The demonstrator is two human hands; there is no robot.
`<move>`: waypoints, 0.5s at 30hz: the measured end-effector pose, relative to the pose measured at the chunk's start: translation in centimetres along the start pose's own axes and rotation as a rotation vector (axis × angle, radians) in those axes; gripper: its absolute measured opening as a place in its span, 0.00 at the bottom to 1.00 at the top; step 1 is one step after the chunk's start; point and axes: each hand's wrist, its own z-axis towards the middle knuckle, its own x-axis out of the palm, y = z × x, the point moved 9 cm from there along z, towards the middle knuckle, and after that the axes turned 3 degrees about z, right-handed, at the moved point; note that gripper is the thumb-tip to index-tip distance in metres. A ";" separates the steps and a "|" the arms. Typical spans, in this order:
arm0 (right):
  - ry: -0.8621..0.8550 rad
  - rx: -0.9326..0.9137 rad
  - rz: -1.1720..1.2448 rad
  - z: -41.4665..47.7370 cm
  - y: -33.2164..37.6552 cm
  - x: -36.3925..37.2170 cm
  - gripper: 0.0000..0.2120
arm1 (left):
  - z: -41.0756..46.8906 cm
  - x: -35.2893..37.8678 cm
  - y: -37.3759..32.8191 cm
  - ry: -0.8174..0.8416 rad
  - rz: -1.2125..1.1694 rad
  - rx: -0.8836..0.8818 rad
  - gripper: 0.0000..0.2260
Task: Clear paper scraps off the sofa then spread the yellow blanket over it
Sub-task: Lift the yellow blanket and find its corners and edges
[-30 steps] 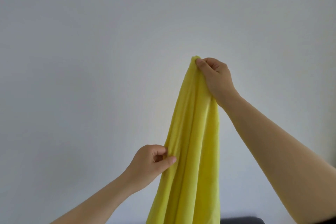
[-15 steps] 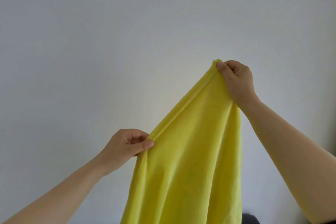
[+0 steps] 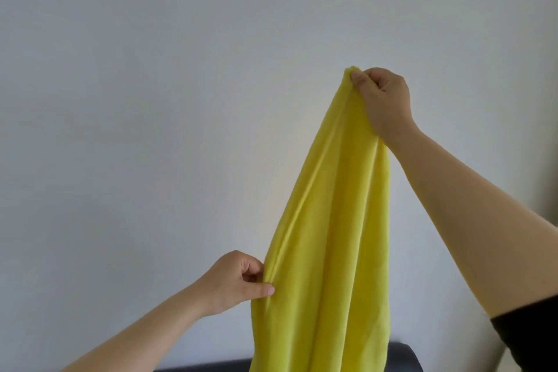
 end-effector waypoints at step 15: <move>-0.026 0.004 -0.063 1.8 0.2 -0.8 0.14 | -0.9 -1.3 2.2 -0.483 0.154 0.081 0.15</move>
